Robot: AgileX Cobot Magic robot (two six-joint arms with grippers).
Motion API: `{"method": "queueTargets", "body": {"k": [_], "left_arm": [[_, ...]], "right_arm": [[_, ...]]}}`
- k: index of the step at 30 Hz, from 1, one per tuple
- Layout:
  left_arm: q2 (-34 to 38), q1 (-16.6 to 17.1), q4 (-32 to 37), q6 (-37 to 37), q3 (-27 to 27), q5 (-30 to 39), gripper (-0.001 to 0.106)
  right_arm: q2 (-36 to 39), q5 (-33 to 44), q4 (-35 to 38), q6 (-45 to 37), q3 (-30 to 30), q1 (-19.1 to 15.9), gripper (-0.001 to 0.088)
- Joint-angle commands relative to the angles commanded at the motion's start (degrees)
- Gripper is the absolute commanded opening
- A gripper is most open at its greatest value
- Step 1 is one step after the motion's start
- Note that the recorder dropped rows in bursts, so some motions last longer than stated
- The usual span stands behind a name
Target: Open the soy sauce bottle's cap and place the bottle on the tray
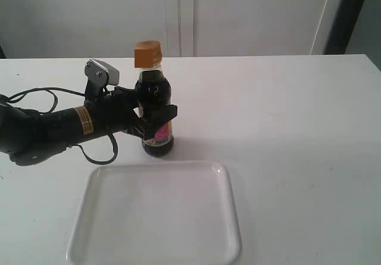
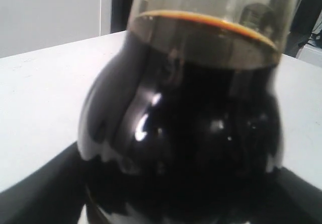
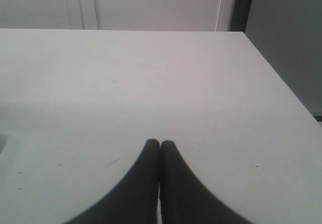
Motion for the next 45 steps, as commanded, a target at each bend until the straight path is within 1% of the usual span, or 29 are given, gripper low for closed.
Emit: {"method": "queueTargets", "body": {"k": [1, 2, 5, 7, 8, 11, 12, 13, 14, 15, 19, 22, 24, 28, 30, 35, 36, 37, 38, 40, 45], "left_arm": [[0.0, 0.0, 0.0, 0.0, 0.0, 0.1, 0.052], [0.0, 0.0, 0.1, 0.0, 0.0, 0.5, 0.041], [0.0, 0.0, 0.1, 0.0, 0.0, 0.5, 0.018], [0.0, 0.0, 0.2, 0.0, 0.0, 0.5, 0.003], [0.0, 0.0, 0.2, 0.2, 0.0, 0.5, 0.0], [0.0, 0.0, 0.2, 0.4, 0.0, 0.5, 0.0], [0.0, 0.0, 0.4, 0.4, 0.0, 0.5, 0.0], [0.0, 0.0, 0.5, 0.4, 0.0, 0.5, 0.0], [0.0, 0.0, 0.6, 1.0, 0.0, 0.4, 0.0], [0.0, 0.0, 0.6, 1.1, 0.0, 0.4, 0.0], [0.0, 0.0, 0.8, 1.3, 0.0, 0.4, 0.0], [0.0, 0.0, 1.9, 1.3, 0.0, 0.4, 0.0], [0.0, 0.0, 2.1, 1.3, 0.0, 0.4, 0.0], [0.0, 0.0, 2.1, 1.3, 0.0, 0.4, 0.0], [0.0, 0.0, 2.4, 1.3, 0.0, 0.5, 0.0], [0.0, 0.0, 2.8, 1.3, 0.0, 0.4, 0.0], [0.0, 0.0, 3.5, 1.9, 0.0, 0.4, 0.0], [0.0, 0.0, 3.9, 2.5, 0.0, 0.4, 0.0], [0.0, 0.0, 4.8, 2.6, 0.0, 0.4, 0.0], [0.0, 0.0, 4.9, 2.8, 0.0, 0.5, 0.0], [0.0, 0.0, 4.9, 2.8, 0.0, 0.5, 0.0]], "right_arm": [[0.0, 0.0, 0.0, 0.0, 0.0, 0.0, 0.0], [0.0, 0.0, 0.0, 0.0, 0.0, 0.0, 0.0], [0.0, 0.0, 0.0, 0.0, 0.0, 0.0, 0.0], [0.0, -1.0, 0.0, 0.0, 0.0, 0.0, 0.0], [0.0, -2.3, 1.1, 0.5, 0.0, 0.0, 0.0], [0.0, -6.4, 7.7, 4.4, 0.0, 0.0, 0.0], [0.0, -9.4, 12.8, 6.2, 0.0, 0.0, 0.0], [0.0, -11.2, 15.7, 6.9, 0.0, 0.0, 0.0], [0.0, -14.5, 21.6, 7.0, 0.0, 0.0, 0.0], [0.0, -16.2, 23.4, 7.0, 0.0, 0.0, 0.0], [0.0, -22.7, 25.2, 8.0, 0.0, 0.0, 0.0], [0.0, -28.4, 23.3, 6.5, 0.0, 0.0, 0.0], [0.0, -27.9, 20.7, 4.8, -1.9, 0.0, 0.0], [0.7, -26.2, 19.2, 3.6, -6.9, 0.0, 0.0], [6.1, -24.5, 15.1, 3.3, -11.0, 0.0, 0.0], [17.1, -23.5, 10.0, 2.8, -17.9, 0.2, 0.0], [20.8, -21.3, 9.0, 2.8, -19.8, 0.4, 0.0], [22.8, -19.7, 9.0, 2.8, -20.8, 0.7, 0.0], [26.2, -17.5, 8.9, 2.5, -22.5, 1.6, 0.0], [29.7, -15.6, 8.9, 0.9, -24.1, 3.1, 0.0], [37.1, -14.2, 8.9, -1.3, -26.6, 6.9, 0.0]]}}
